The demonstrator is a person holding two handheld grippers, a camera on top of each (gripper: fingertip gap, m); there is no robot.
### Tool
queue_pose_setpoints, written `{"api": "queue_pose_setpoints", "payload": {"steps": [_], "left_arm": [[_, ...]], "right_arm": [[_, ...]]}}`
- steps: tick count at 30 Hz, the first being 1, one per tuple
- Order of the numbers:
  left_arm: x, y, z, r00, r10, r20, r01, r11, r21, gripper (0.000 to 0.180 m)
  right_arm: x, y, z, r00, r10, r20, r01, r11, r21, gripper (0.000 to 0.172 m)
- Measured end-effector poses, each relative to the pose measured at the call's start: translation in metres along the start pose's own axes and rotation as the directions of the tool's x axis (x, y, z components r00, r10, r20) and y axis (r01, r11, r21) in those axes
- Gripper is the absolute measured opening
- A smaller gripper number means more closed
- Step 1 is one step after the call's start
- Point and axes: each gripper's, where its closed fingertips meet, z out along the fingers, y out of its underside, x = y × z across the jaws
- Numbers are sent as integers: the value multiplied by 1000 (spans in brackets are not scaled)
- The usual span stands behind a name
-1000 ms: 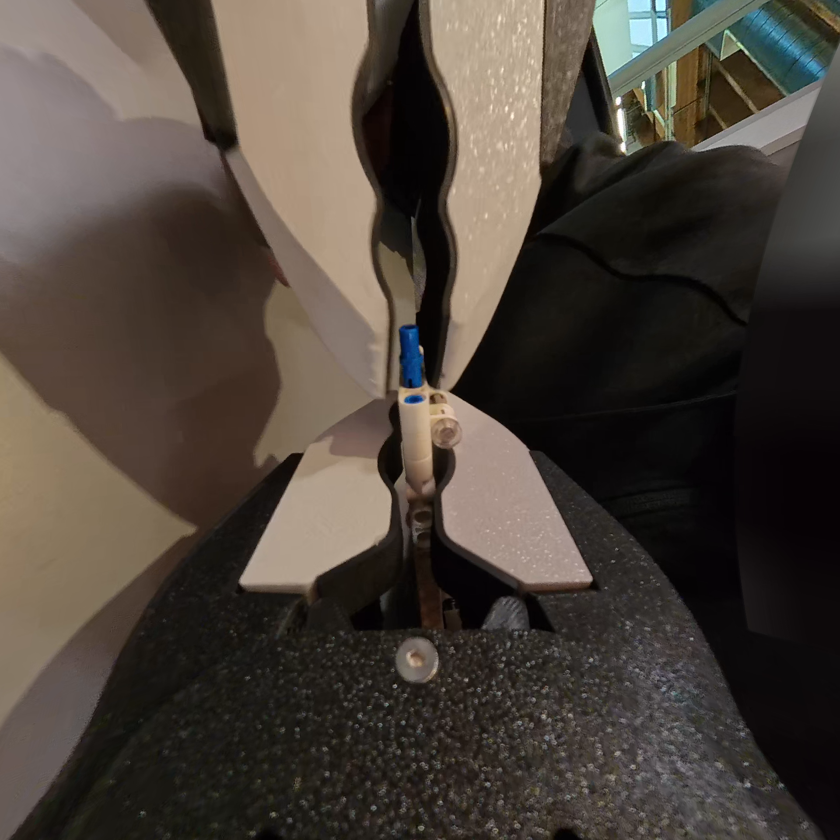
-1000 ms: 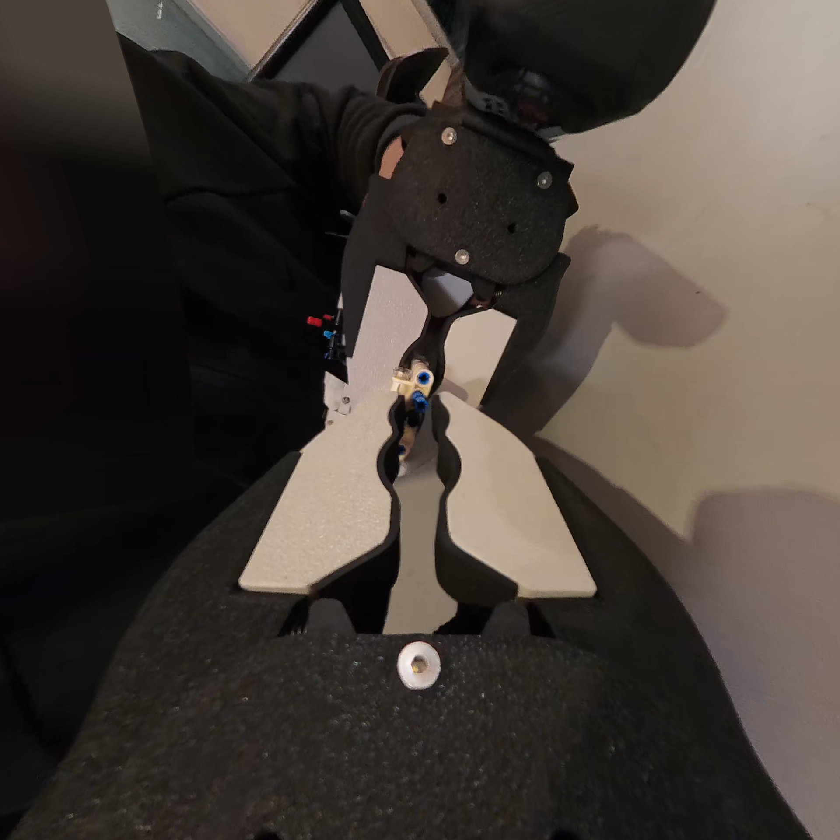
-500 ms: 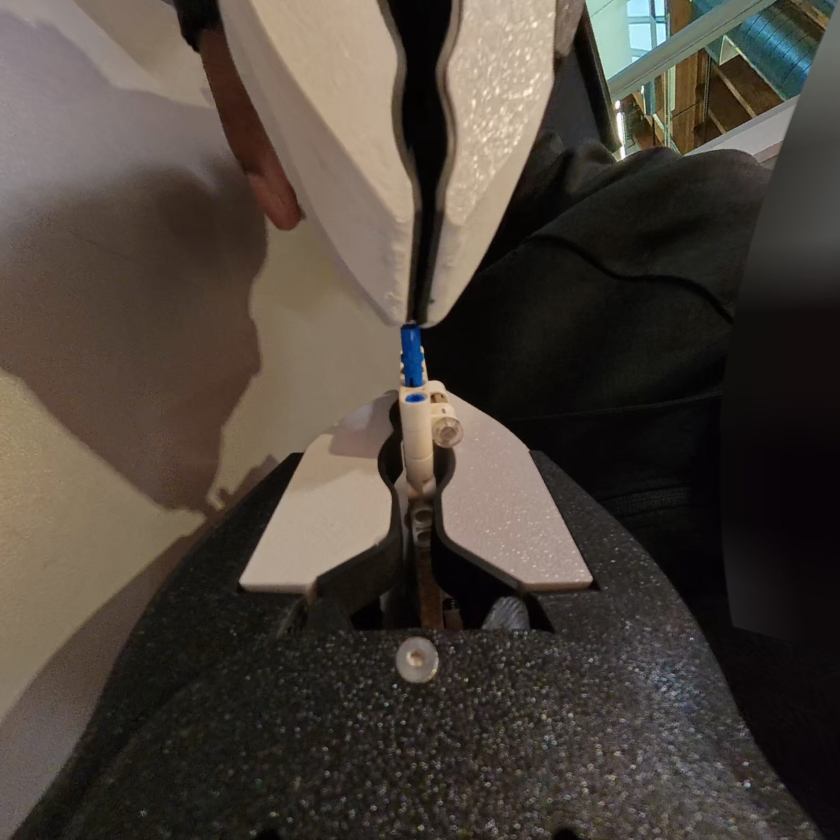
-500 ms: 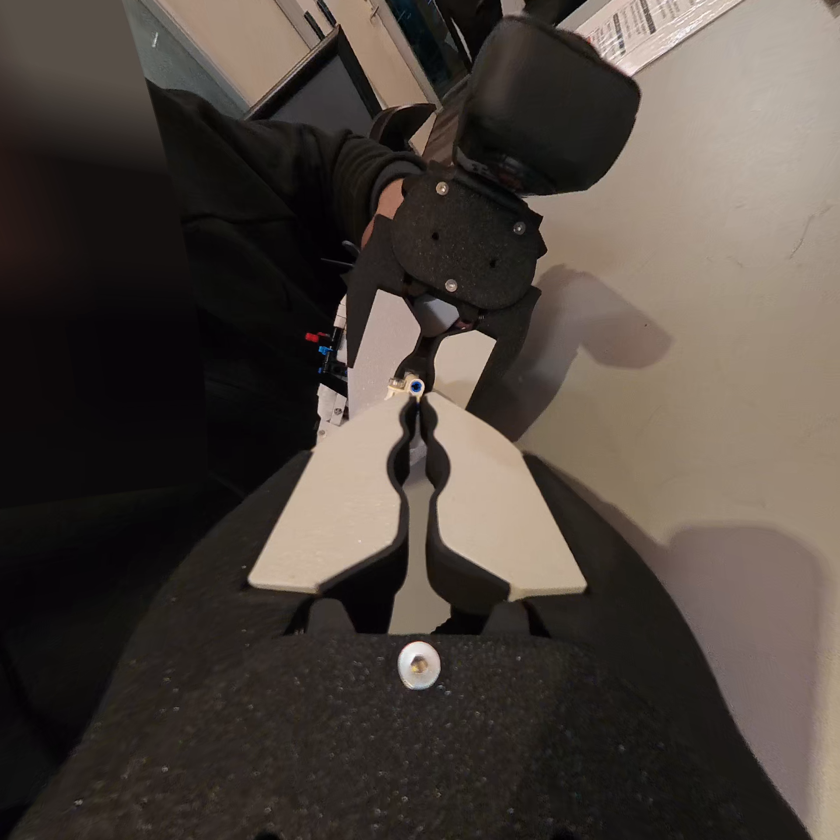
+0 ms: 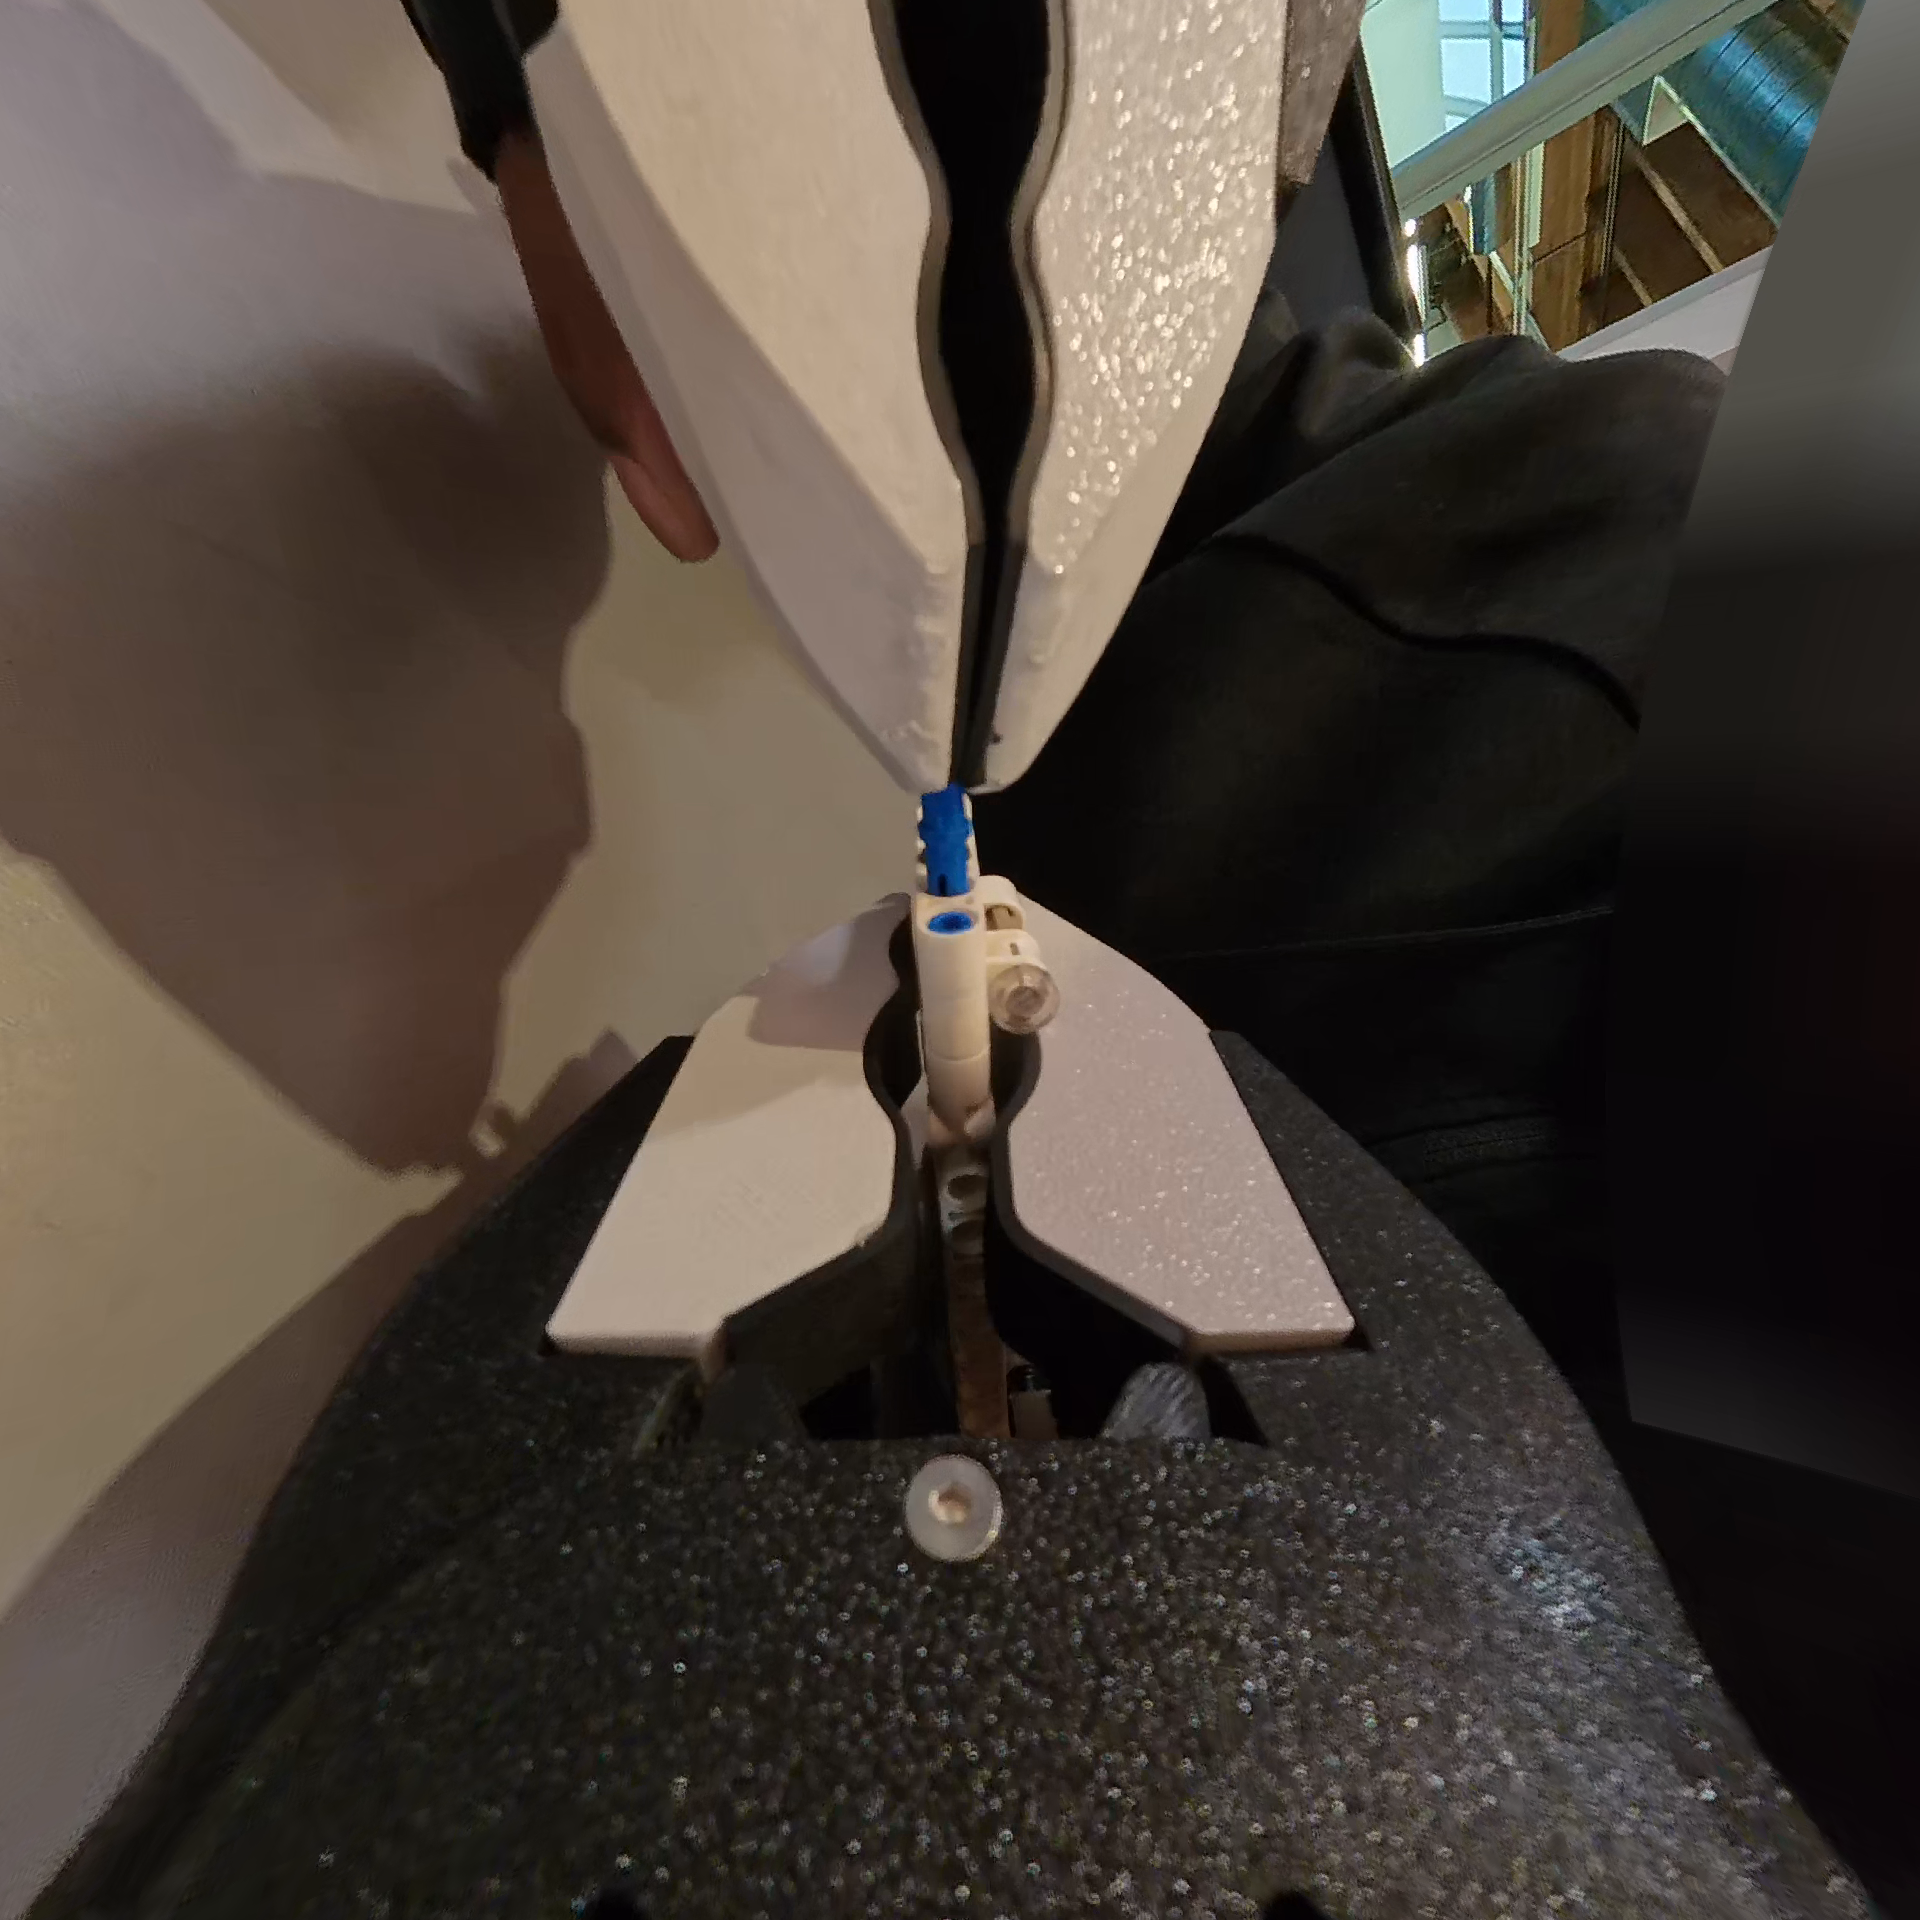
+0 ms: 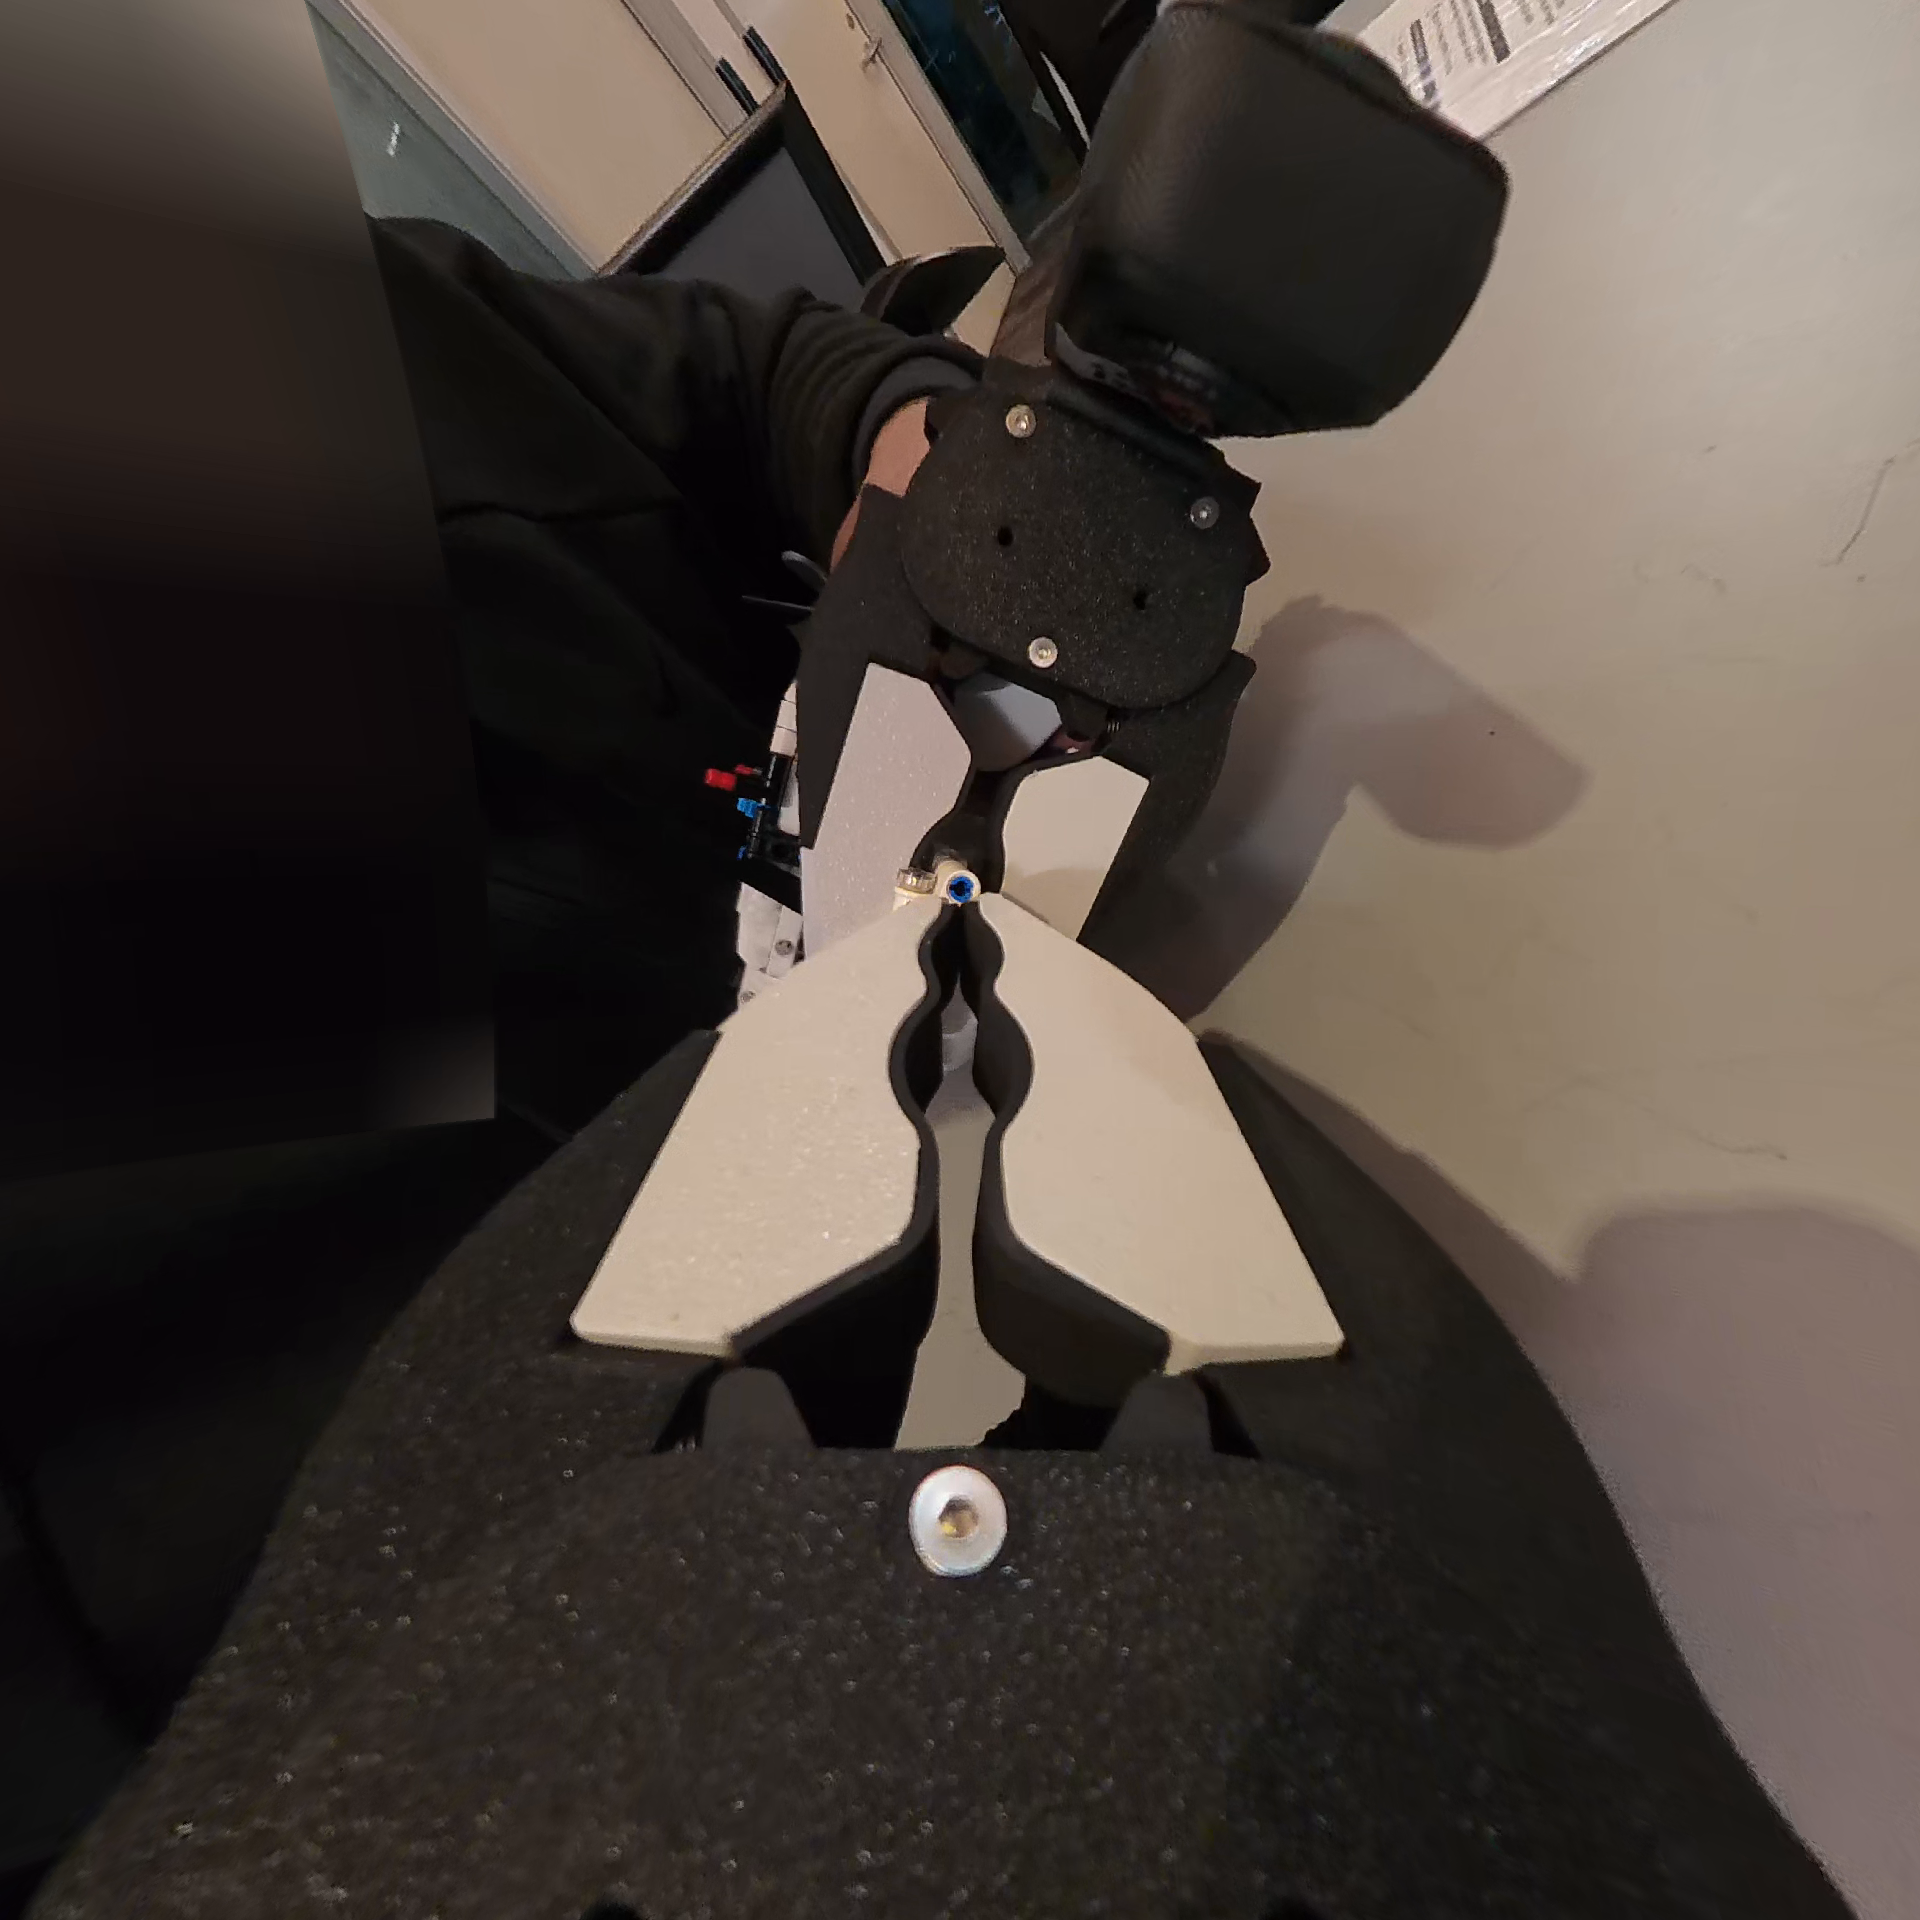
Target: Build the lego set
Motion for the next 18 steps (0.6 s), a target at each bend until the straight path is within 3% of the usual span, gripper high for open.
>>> {"api": "queue_pose_setpoints", "payload": {"steps": [15, 18], "left_arm": [[-1, -2, 3, 999, 13, 31, -12, 999, -30, 8], [-4, -4, -4, 999, 4, 37, -3, 1000, -25, 8]], "right_arm": [[-4, 4, 9, 998, -30, -54, 29, 999, -18, 0], [4, -19, -17, 991, -50, -126, 58, 996, 68, 0]]}}
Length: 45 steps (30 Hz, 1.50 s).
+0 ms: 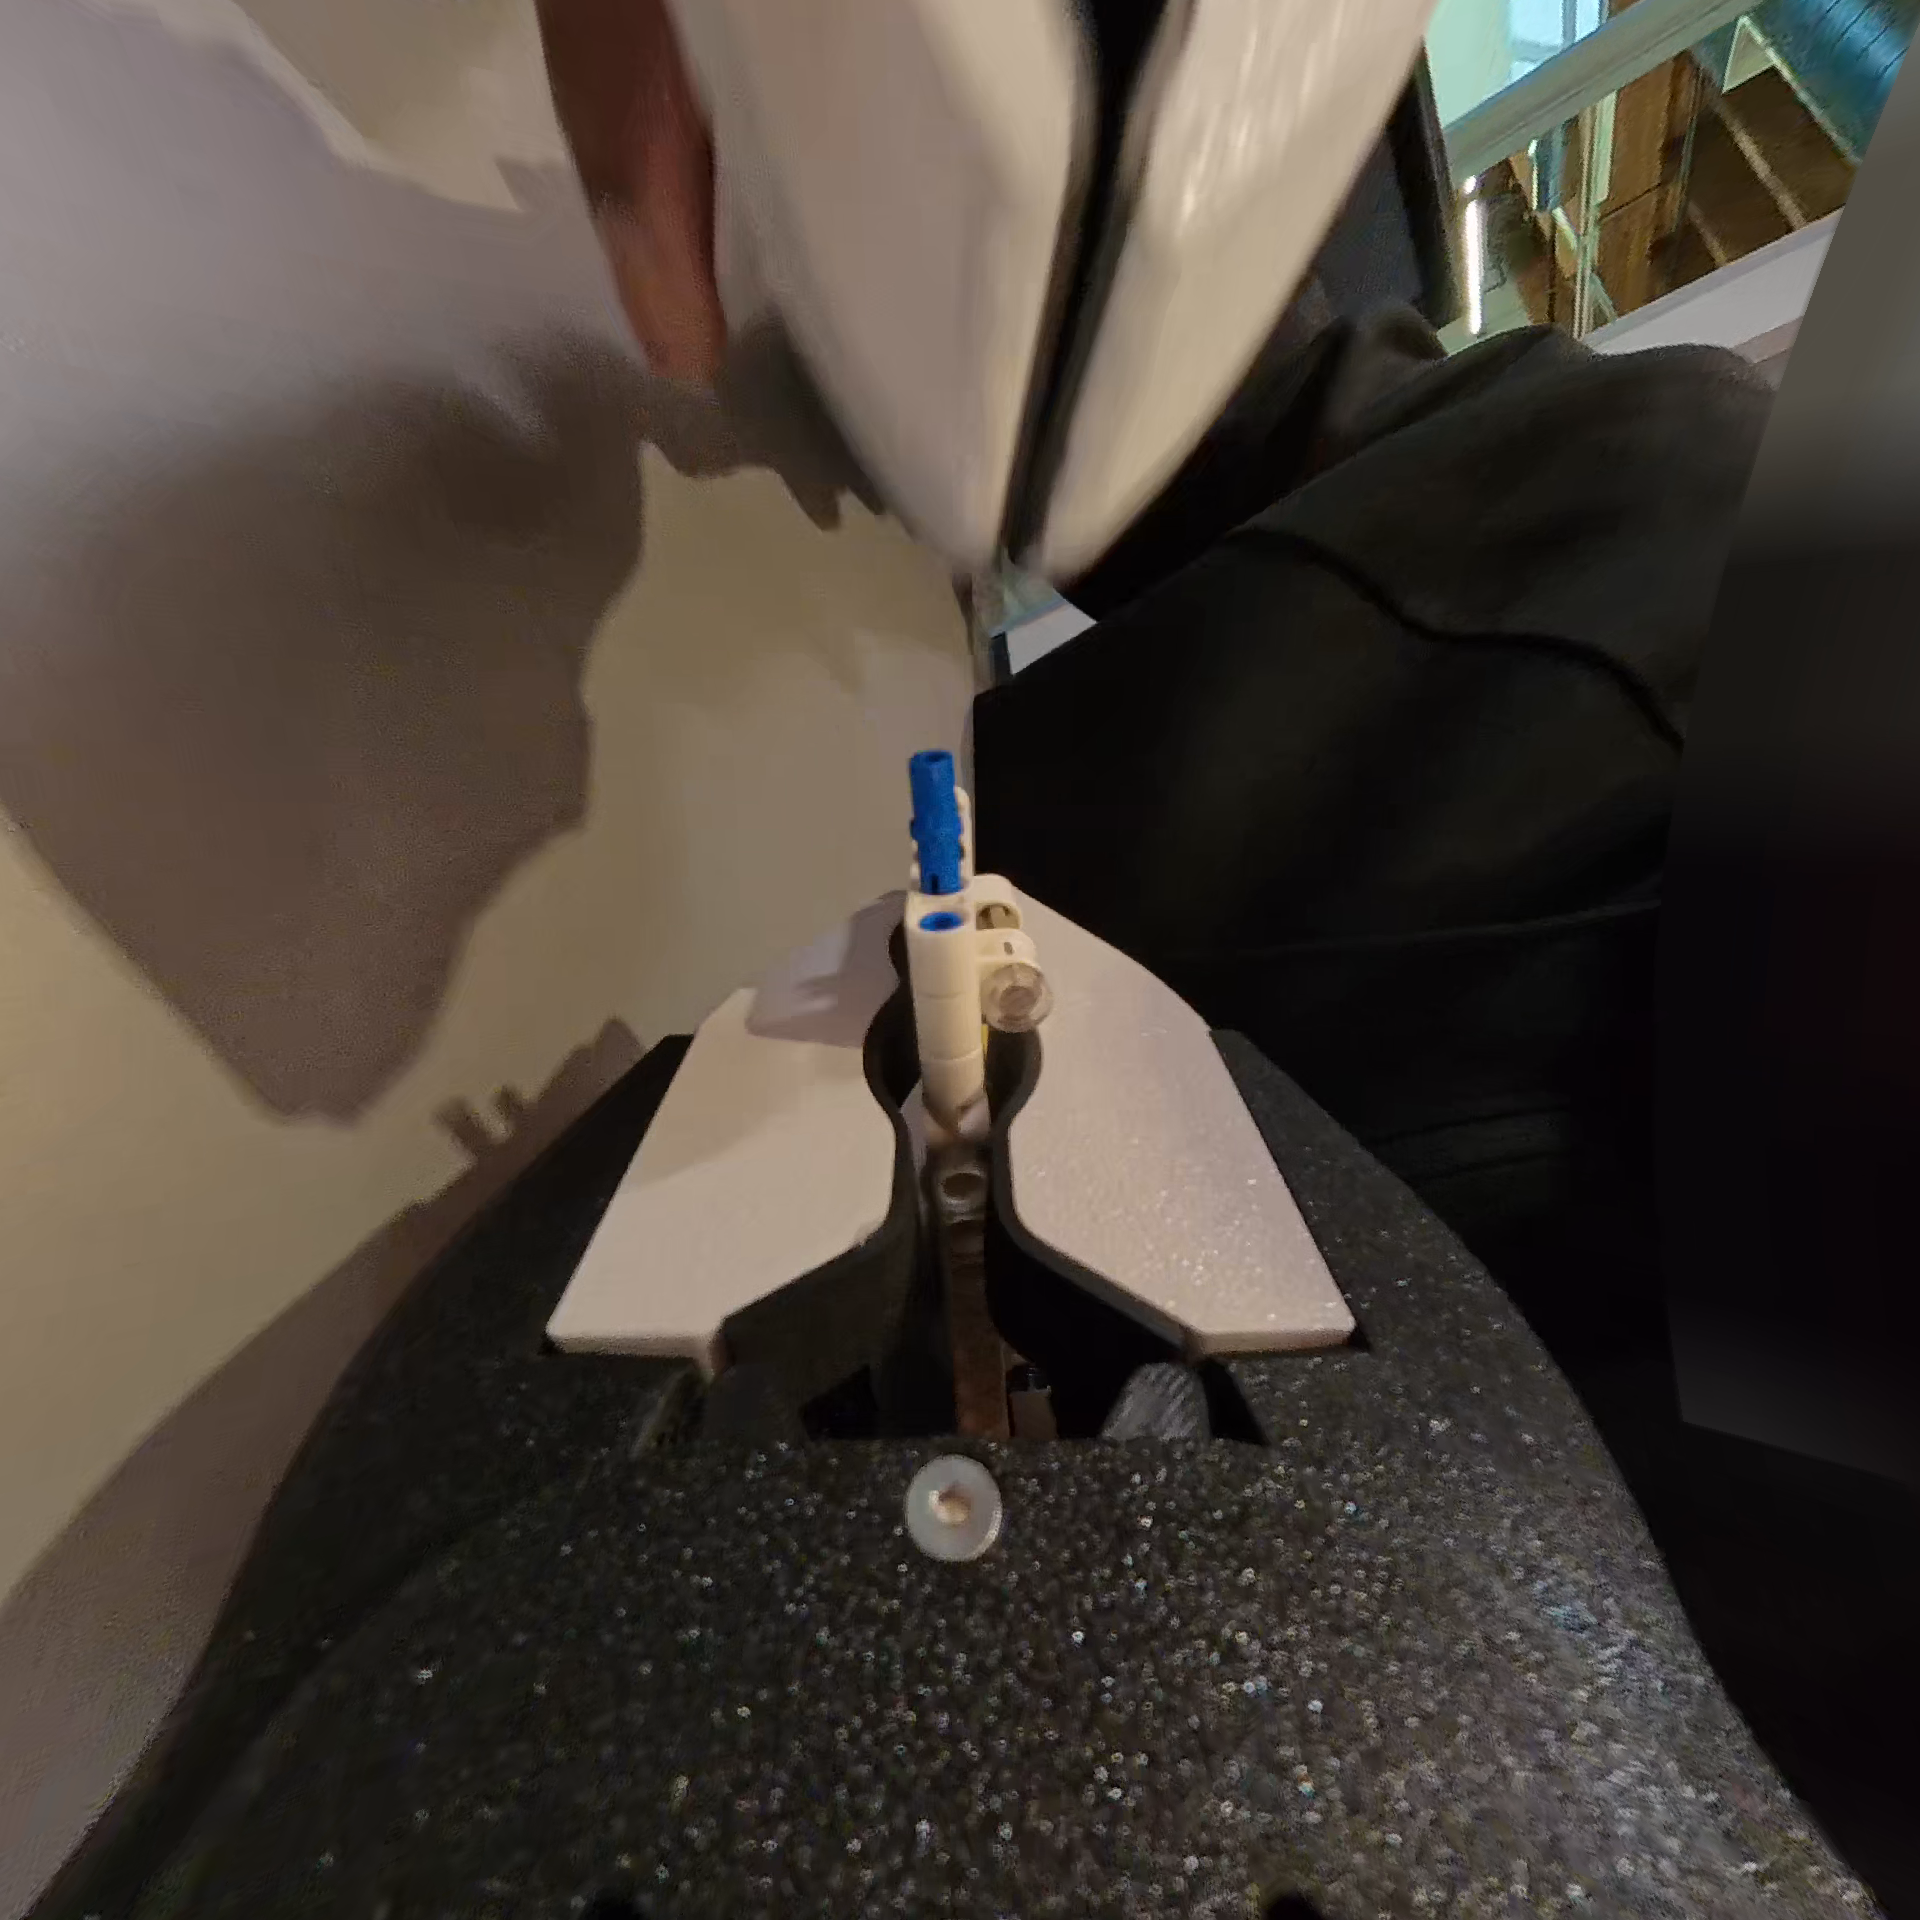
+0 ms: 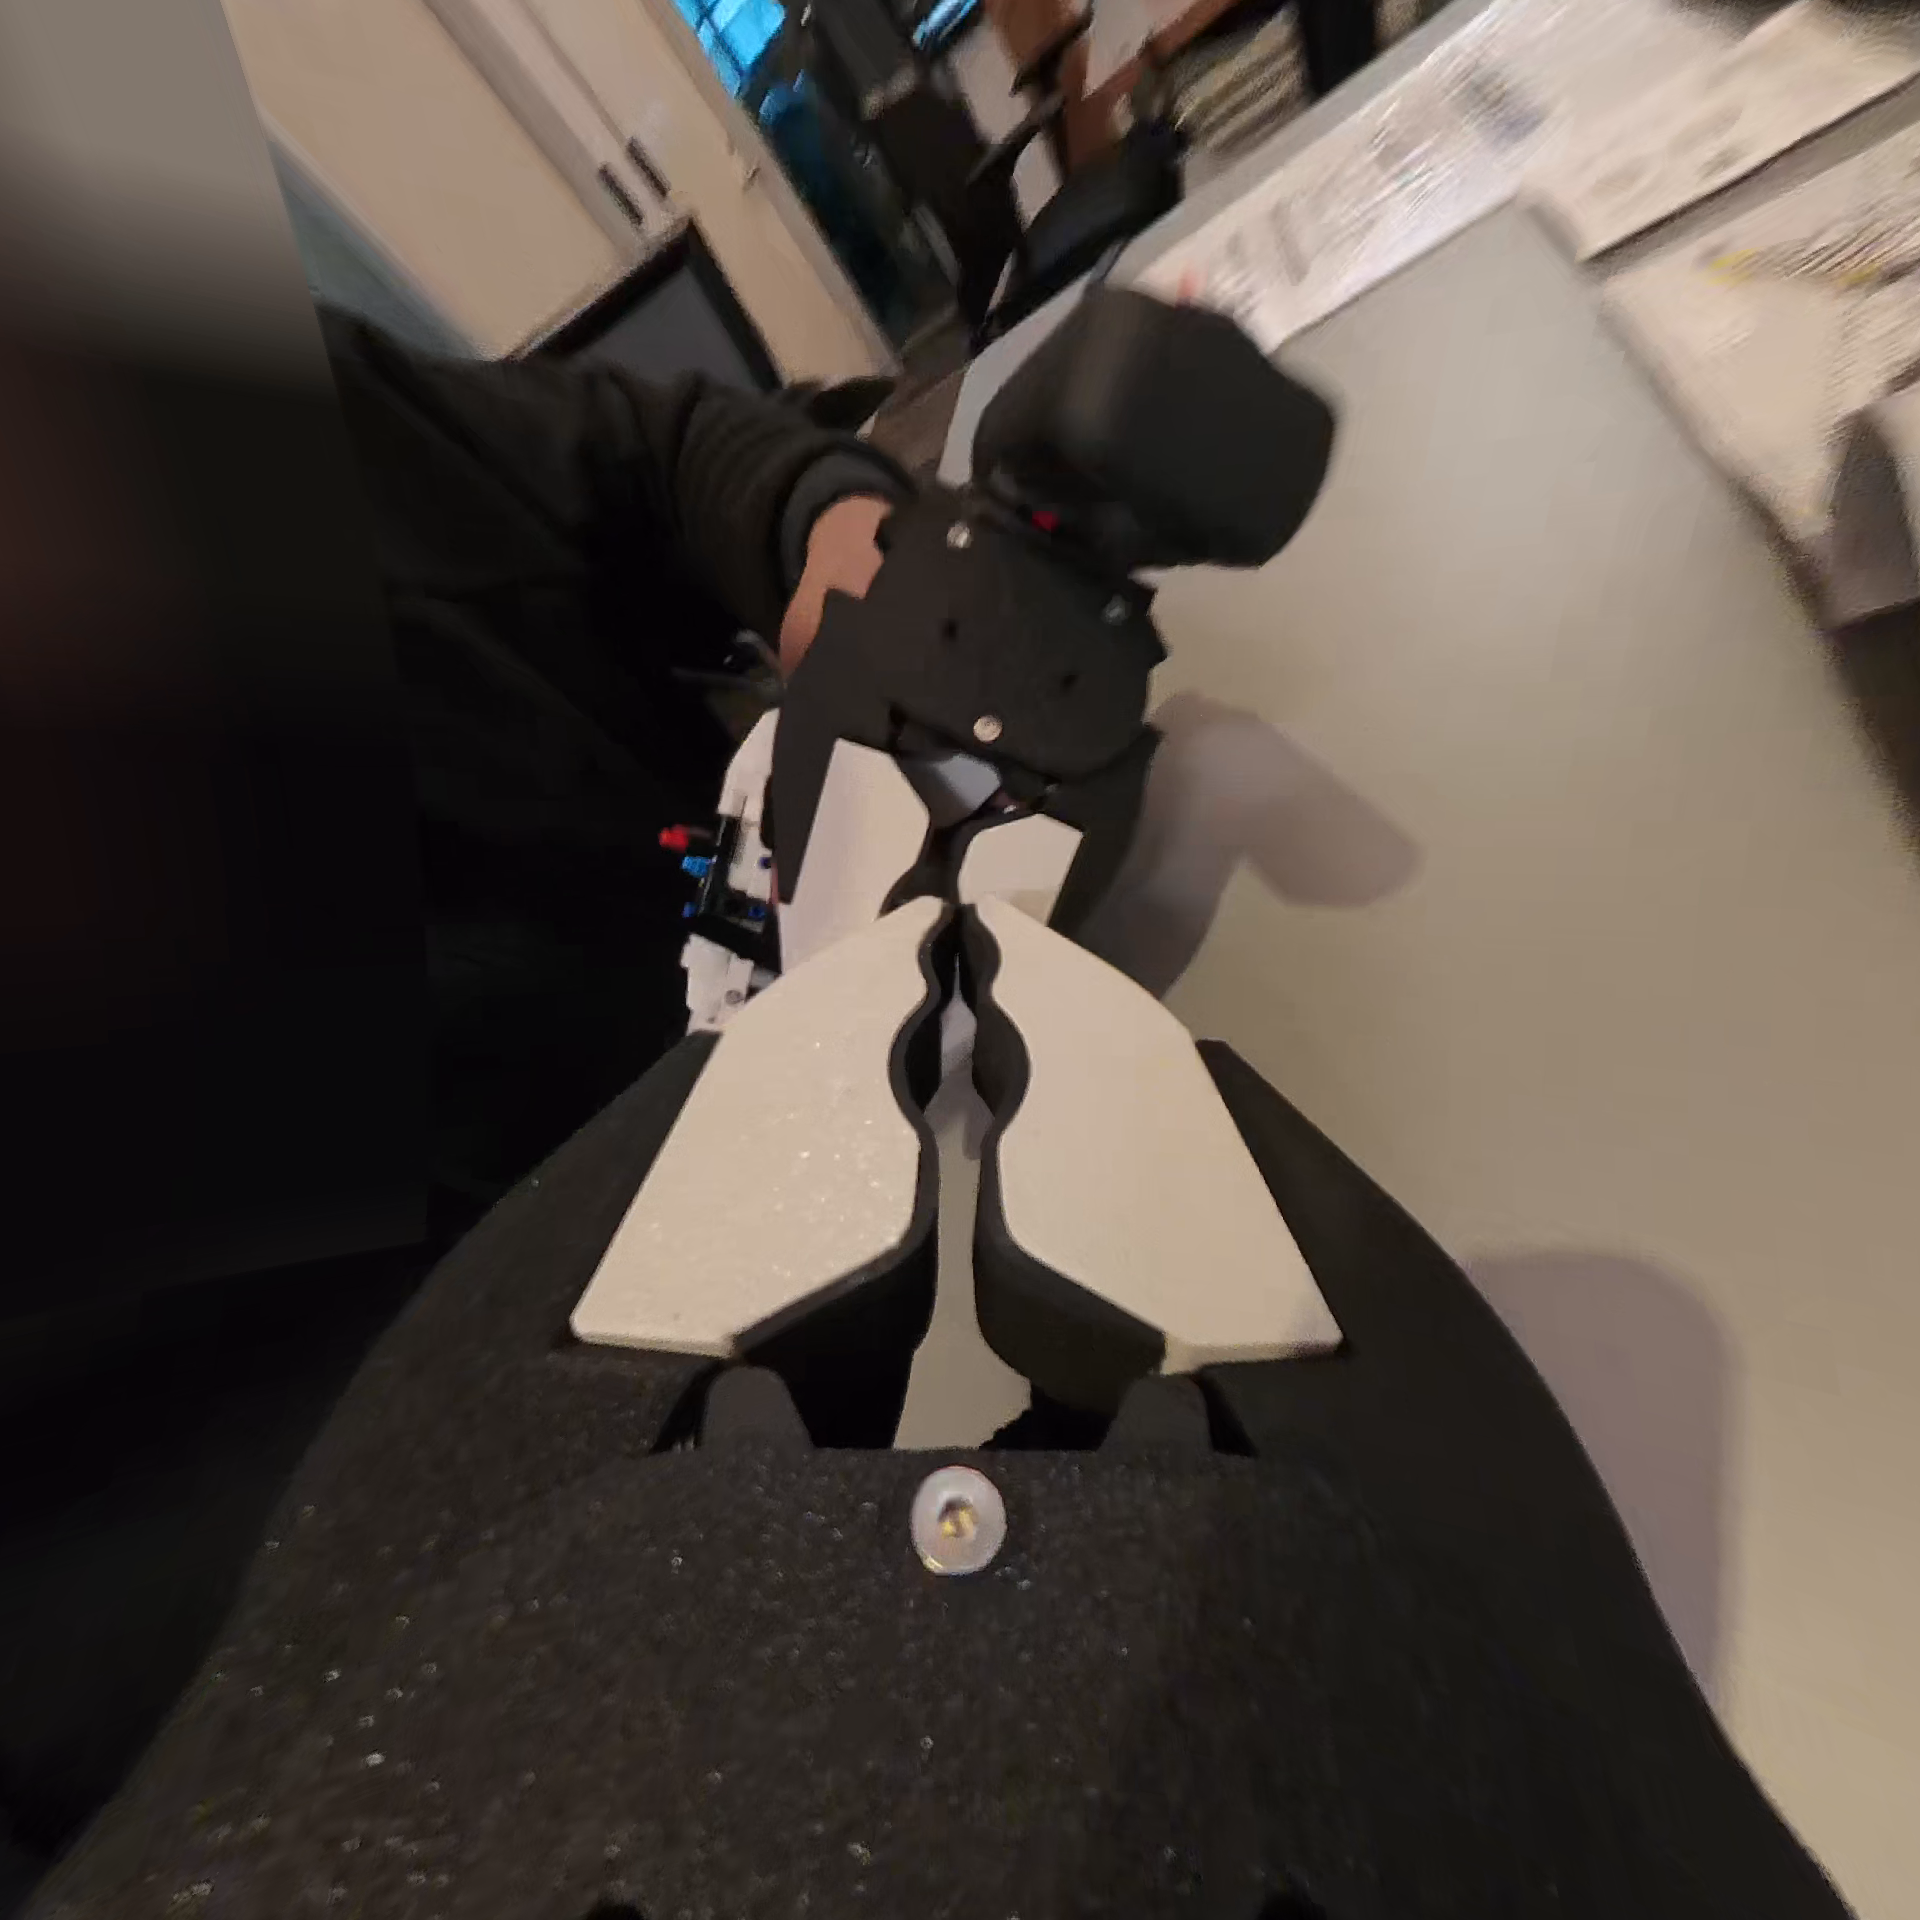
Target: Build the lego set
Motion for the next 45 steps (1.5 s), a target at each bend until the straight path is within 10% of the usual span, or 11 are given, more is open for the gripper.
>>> {"api": "queue_pose_setpoints", "payload": {"steps": [10, 45], "left_arm": [[5, -22, -27, 996, 61, 70, -58, 997, -42, 8], [14, -38, -45, 883, 364, 296, -230, 886, -403, 8]], "right_arm": [[0, -13, 0, 998, -62, -13, 62, 998, -25, 22], [-27, -35, -20, 937, -316, -146, 322, 947, 18, 5]]}}
